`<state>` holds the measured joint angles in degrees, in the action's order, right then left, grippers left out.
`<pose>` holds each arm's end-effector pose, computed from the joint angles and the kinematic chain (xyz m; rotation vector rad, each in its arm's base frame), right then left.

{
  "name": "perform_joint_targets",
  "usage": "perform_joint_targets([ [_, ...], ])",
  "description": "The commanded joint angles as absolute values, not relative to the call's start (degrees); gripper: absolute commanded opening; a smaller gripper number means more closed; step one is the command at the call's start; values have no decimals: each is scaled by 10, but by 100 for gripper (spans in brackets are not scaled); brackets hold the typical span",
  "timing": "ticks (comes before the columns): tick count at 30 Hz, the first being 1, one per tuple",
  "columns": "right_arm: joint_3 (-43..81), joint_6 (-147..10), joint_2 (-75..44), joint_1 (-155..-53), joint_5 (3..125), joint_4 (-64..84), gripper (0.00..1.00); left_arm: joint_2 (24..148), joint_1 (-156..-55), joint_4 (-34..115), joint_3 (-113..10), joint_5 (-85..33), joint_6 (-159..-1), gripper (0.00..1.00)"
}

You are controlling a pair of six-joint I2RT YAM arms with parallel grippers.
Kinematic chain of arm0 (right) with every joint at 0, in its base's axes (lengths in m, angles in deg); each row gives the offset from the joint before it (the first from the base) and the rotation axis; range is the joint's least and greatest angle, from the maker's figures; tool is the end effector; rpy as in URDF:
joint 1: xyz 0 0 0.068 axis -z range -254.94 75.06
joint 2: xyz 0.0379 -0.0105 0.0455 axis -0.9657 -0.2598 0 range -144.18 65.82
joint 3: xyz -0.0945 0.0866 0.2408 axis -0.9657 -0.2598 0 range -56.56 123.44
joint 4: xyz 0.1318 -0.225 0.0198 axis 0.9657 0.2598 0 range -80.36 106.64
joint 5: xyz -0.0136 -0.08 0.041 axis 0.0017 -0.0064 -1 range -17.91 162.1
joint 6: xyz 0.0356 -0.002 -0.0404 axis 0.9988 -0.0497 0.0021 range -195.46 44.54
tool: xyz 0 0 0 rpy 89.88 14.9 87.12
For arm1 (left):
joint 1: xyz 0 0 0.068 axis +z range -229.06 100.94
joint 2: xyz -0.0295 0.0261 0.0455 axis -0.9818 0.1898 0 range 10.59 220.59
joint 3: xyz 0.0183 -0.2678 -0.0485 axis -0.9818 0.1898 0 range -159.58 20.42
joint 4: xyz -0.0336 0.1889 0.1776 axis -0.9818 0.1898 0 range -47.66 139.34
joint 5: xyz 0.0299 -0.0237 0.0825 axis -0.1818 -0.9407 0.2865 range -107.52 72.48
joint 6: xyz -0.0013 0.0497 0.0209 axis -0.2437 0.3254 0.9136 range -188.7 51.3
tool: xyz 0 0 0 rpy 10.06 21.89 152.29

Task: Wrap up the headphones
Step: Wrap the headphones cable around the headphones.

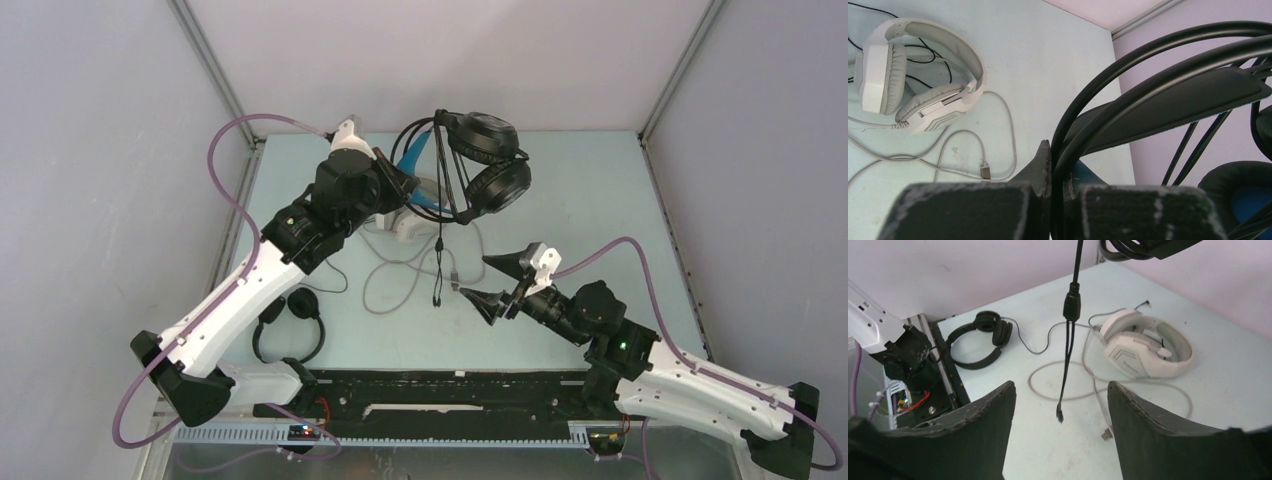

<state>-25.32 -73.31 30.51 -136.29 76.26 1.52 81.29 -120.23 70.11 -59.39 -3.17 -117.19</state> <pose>0.0801 0.1413 0.3163 -0.7161 1.3839 0.8312 0.2076 -0.1697 0.4259 -0.3027 1.9496 -0.8188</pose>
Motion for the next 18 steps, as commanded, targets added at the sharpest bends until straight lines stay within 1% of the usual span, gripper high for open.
perform_joint_targets([
  [1, -283, -797, 278, -1367, 764, -143, 76, 787, -1200, 651, -651, -58, -1204, 0],
  [6, -298, -813, 216, -1366, 758, -210, 78, 783, -1201, 639, -652, -89, -1215, 0],
  [18, -298, -815, 24, -1356, 735, -398, 77, 776, -1201, 639, -655, -107, -1220, 0],
])
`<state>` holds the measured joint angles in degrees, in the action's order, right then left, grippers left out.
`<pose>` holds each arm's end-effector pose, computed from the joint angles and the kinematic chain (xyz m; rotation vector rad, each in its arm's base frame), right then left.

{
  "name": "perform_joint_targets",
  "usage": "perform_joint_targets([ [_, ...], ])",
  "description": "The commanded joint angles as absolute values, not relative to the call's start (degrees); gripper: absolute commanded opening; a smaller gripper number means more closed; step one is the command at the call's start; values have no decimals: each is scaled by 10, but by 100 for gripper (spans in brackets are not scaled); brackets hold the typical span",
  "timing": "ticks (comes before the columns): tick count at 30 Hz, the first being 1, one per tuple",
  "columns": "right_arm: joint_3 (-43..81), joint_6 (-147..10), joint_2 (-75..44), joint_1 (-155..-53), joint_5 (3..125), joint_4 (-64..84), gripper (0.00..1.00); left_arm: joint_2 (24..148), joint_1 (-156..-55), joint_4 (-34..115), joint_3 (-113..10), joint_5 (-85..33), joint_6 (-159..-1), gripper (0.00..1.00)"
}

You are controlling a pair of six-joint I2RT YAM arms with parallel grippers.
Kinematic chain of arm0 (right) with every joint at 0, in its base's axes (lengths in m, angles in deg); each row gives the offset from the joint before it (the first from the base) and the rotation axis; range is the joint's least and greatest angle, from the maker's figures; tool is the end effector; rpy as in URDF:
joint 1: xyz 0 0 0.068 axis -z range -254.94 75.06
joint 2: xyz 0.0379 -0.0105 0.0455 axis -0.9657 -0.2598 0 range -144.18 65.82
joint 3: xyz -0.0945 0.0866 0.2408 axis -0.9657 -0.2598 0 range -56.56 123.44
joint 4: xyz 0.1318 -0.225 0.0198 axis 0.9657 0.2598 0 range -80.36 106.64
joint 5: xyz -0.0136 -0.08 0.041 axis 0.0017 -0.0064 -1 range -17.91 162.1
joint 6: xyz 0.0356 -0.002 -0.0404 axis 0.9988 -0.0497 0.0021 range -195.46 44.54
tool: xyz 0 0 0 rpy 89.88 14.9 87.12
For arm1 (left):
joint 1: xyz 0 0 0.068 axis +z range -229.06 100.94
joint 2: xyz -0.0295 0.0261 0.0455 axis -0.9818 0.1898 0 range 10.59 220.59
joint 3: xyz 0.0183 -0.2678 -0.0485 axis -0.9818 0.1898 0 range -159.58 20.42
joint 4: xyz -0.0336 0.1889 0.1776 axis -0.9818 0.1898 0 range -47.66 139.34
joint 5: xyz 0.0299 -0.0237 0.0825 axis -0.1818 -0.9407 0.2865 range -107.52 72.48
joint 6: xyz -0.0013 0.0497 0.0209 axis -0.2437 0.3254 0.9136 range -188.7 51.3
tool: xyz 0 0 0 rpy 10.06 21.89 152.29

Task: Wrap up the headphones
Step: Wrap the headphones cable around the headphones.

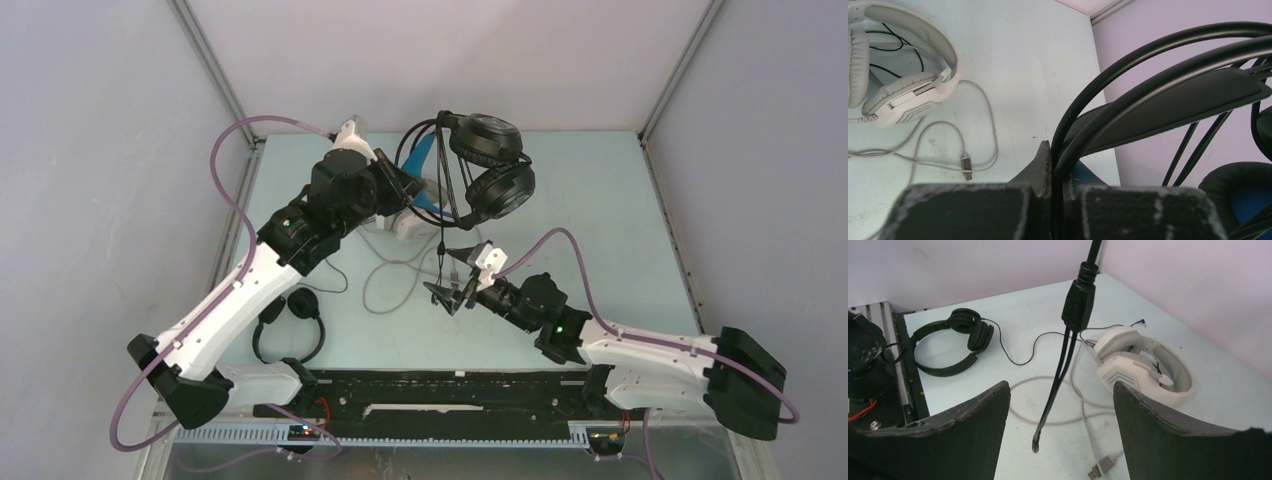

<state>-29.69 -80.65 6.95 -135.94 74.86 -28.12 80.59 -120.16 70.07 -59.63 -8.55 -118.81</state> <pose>0.1140 0.2021 0.2715 -0.7934 1.2917 0.7520 0.2030 -0.1696 0.4301 -0.2693 1.9692 -0.9272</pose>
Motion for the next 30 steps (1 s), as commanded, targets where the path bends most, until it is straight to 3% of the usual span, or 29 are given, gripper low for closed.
perform_joint_targets([
  [1, -298, -814, 9, -1356, 733, -412, 77, 776, -1201, 639, -656, -106, -1219, 0],
  [5, -312, -795, -42, -1359, 737, -464, 71, 775, -1201, 644, -662, -100, -1210, 0],
  [12, -400, -732, -115, -1373, 761, -637, 47, 775, -1201, 646, -666, -93, -1204, 0],
  [17, -409, -739, -173, -1379, 752, -723, 57, 778, -1201, 641, -666, -105, -1213, 0],
  [23, -395, -773, -181, -1379, 768, -722, 61, 772, -1200, 645, -666, -102, -1213, 0],
  [30, -377, -790, -201, -1376, 766, -716, 57, 771, -1201, 645, -667, -103, -1214, 0],
])
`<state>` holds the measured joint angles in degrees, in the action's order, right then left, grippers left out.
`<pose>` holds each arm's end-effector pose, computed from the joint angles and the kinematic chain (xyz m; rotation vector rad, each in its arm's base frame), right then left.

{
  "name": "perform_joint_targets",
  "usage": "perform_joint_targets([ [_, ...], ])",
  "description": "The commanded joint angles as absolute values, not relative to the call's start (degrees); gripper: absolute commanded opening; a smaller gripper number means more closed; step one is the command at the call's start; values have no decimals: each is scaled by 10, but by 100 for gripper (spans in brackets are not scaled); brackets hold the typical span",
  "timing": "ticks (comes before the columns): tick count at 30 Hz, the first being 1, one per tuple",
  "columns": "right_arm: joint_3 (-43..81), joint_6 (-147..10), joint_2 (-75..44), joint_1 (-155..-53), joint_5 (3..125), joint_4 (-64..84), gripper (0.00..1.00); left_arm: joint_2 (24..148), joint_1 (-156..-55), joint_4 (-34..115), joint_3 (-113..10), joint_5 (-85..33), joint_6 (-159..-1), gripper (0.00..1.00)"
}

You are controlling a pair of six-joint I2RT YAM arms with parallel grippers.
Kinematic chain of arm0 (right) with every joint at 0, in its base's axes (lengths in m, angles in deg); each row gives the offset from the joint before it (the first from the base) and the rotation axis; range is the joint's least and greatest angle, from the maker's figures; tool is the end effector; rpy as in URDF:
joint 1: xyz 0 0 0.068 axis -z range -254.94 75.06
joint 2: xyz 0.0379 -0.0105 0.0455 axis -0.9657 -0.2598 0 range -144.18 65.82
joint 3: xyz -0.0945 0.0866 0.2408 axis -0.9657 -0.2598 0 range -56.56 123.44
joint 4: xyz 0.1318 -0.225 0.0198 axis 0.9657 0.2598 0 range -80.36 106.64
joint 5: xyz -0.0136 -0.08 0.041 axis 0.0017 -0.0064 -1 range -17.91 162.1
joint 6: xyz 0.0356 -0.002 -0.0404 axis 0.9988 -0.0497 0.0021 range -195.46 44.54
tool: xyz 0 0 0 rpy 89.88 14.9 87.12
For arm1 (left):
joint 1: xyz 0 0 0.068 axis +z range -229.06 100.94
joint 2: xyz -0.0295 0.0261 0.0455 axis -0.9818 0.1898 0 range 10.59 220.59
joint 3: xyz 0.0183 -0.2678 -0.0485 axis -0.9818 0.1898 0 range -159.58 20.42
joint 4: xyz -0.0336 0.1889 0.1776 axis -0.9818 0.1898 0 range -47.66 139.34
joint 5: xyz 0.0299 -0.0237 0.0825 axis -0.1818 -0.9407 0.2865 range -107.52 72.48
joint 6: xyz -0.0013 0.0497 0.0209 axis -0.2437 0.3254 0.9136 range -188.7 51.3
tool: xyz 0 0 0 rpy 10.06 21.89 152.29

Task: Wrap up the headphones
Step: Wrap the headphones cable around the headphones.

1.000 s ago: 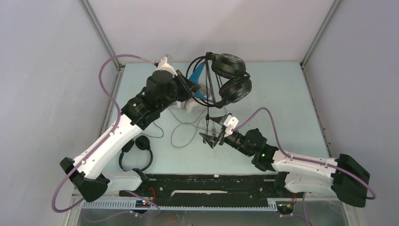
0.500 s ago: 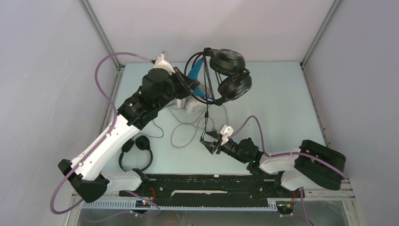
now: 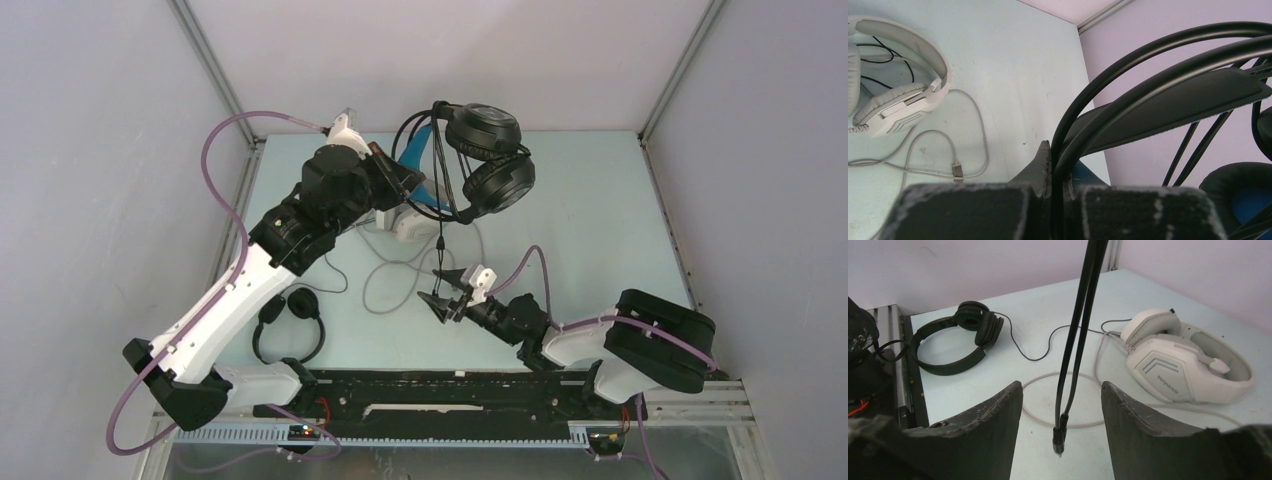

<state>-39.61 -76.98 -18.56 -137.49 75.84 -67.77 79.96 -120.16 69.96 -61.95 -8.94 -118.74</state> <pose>0.1179 0.2220 0.1920 -0.7202 1.2576 0.8352 0.1979 -0.1655 0.4465 -0.2626 1.9200 -0.9657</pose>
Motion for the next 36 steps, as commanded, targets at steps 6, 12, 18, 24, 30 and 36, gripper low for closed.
perform_joint_targets([
  [6, -384, -775, -229, -1374, 767, -735, 20, 771, -1201, 644, -665, -109, -1211, 0],
  [12, -439, -757, -194, -1375, 797, -742, 0, 772, -1197, 680, -701, -34, -1151, 0],
  [18, -486, -742, -140, -1376, 802, -739, 0, 774, -1184, 681, -712, -16, -1137, 0],
  [24, -506, -741, -101, -1378, 817, -708, 0, 778, -1157, 690, -721, -24, -1138, 0],
  [30, -517, -750, -87, -1388, 837, -702, 0, 785, -1139, 702, -741, -24, -1130, 0],
  [36, -528, -751, -89, -1386, 875, -714, 0, 776, -1132, 710, -744, -30, -1128, 0],
])
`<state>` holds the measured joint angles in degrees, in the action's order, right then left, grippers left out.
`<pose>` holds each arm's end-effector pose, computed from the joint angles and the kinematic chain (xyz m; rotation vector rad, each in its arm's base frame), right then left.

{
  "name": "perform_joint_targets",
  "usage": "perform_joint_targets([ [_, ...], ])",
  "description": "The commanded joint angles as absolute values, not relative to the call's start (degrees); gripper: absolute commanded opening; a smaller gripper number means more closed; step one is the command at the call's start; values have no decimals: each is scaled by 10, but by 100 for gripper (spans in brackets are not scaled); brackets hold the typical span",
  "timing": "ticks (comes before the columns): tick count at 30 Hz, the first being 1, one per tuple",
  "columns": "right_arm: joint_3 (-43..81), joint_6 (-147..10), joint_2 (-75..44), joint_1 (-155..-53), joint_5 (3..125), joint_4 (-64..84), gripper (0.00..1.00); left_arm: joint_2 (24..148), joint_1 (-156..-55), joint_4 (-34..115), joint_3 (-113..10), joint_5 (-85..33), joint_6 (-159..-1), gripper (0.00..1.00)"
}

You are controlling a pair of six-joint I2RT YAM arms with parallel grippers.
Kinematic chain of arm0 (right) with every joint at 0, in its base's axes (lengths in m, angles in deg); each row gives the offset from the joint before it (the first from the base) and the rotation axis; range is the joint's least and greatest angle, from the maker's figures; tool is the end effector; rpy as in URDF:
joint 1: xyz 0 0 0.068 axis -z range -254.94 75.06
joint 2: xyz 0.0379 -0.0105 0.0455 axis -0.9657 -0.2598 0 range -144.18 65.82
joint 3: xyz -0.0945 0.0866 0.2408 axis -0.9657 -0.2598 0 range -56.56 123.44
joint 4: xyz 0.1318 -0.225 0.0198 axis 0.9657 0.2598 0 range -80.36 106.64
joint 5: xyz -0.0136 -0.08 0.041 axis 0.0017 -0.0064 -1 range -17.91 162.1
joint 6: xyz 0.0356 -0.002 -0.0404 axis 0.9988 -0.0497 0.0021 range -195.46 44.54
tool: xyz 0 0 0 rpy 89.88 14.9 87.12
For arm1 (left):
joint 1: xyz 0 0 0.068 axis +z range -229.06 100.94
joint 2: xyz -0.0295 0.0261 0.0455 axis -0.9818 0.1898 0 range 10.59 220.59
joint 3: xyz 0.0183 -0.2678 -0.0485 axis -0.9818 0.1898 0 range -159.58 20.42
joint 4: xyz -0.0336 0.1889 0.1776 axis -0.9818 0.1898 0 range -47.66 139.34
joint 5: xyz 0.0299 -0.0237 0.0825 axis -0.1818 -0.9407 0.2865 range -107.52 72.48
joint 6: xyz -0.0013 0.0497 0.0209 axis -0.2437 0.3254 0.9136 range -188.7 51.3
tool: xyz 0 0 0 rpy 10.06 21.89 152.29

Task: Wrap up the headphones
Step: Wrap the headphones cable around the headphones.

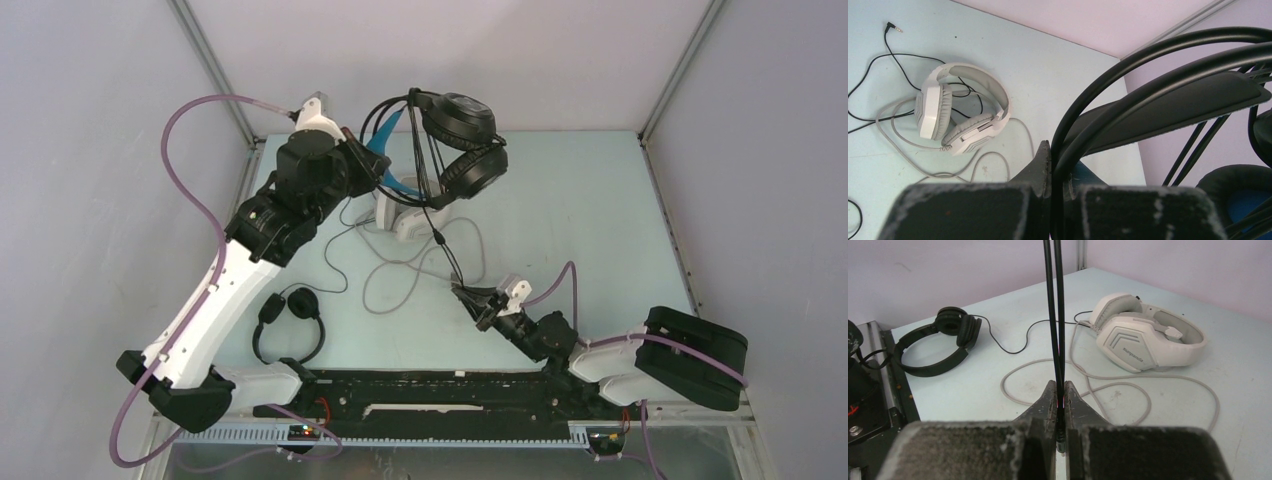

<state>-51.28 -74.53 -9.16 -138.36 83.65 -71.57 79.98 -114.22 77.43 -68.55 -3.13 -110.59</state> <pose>0.0956 0.1752 0.1812 -0.5818 1.2958 0.7981 0.2033 -0.1323 0.4701 -0.2912 1.8701 -0.7060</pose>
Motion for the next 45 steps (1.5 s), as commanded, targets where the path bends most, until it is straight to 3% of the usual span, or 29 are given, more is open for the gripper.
perform_joint_targets([
  [1, -527, -750, -90, -1386, 878, -714, 0, 774, -1131, 713, -744, -32, -1128, 0],
  [11, -534, -721, -106, -1382, 996, -706, 0, 762, -1106, 735, -746, -43, -1119, 0],
  [15, -529, -705, -117, -1367, 967, -702, 0, 763, -1102, 731, -746, -80, -1112, 0],
  [20, -524, -674, -86, -1307, 890, -662, 0, 765, -1101, 743, -746, -230, -1035, 0],
  [27, -446, -630, 77, -1181, 742, -350, 0, 763, -1101, 800, -732, -385, -895, 0],
  [32, -410, -615, 175, -1093, 634, -205, 0, 771, -1102, 817, -703, -489, -793, 0],
  [39, -349, -611, 265, -1040, 526, -29, 0, 758, -1123, 824, -632, -463, -613, 0],
  [45, -265, -602, 276, -1028, 483, 95, 0, 745, -1204, 828, -575, -367, -442, 0],
])
